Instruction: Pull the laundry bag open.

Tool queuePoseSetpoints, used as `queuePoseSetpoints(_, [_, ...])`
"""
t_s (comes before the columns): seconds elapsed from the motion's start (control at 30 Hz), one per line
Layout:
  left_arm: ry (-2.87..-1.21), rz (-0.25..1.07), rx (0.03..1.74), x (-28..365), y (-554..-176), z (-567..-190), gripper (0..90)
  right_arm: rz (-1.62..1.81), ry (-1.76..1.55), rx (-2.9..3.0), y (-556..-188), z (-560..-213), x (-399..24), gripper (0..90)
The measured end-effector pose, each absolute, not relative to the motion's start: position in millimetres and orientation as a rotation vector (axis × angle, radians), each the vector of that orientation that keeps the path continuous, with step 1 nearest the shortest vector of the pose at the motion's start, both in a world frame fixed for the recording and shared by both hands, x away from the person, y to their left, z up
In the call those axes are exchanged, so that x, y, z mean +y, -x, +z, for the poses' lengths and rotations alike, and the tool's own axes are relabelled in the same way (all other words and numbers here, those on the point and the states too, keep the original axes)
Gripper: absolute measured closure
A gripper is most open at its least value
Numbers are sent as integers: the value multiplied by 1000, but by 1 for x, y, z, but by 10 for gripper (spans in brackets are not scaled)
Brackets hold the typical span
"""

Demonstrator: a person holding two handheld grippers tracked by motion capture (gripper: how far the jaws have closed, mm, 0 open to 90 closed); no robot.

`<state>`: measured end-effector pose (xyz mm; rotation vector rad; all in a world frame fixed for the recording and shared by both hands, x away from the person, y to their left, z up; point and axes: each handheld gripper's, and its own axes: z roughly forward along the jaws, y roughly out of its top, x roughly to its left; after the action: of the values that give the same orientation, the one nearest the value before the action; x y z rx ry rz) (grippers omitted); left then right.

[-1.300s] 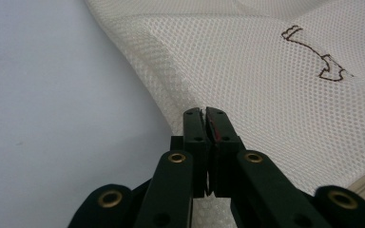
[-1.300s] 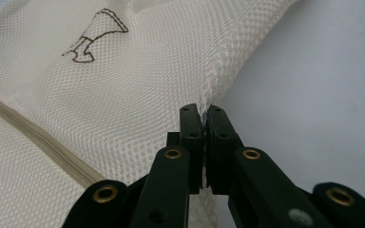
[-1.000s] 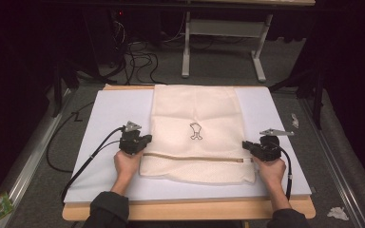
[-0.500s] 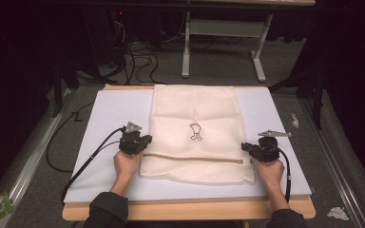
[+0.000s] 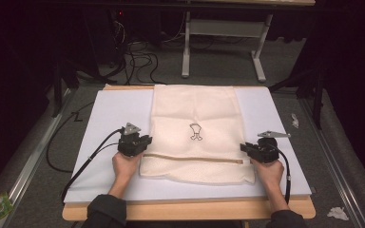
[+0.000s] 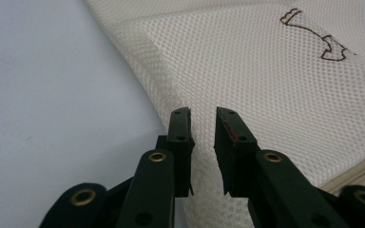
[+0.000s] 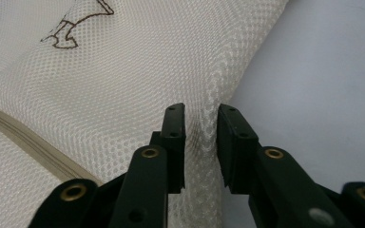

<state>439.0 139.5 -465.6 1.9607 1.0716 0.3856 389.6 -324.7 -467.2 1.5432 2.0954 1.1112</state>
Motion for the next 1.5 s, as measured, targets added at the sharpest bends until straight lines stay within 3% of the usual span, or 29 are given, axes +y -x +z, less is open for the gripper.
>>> queuePoseSetpoints(0.27, [-1932,419,1022,141,-422,-458,649,1112,-1557,2075,-383,-467,-324,549])
queuePoseSetpoints(0.43, [-1919,429,991,141,-408,-454,582,1141,-1560,2056,-376,-462,-325,492])
queuePoseSetpoints(0.93, [-1957,399,971,127,-391,-467,505,1153,-1639,2063,-369,-470,-327,431])
queuePoseSetpoints(1.5, [-2034,395,1007,117,-395,-484,504,1125,-1667,2156,-374,-472,-319,439])
